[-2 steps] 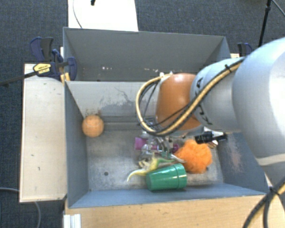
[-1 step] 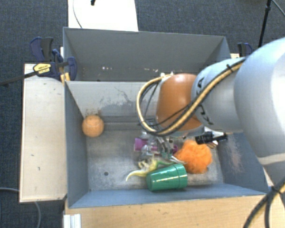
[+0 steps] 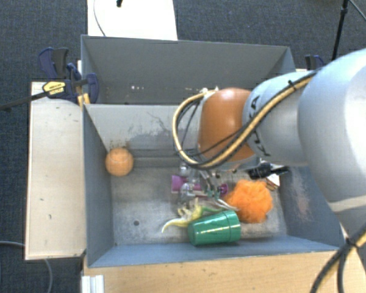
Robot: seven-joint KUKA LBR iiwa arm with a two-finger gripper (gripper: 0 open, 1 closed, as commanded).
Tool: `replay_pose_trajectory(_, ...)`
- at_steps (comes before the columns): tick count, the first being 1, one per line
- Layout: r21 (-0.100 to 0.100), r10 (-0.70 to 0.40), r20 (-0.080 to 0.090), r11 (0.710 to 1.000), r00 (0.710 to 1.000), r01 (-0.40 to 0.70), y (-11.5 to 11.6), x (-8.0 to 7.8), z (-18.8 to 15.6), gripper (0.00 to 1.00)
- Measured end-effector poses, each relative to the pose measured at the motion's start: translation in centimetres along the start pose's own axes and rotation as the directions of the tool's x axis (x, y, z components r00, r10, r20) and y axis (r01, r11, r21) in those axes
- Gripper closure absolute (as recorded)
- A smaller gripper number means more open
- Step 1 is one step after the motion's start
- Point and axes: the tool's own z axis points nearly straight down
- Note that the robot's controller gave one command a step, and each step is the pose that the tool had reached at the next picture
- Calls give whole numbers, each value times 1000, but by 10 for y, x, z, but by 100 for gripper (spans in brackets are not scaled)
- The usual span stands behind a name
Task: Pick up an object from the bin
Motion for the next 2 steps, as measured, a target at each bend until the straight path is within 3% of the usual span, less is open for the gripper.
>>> replay_pose_trajectory(1, -4, -28, 21, 1000, 999, 28, 14, 43, 1, 100)
replay_pose_trajectory(2, -4, -27, 21, 1000, 999, 27, 14, 43, 1, 100)
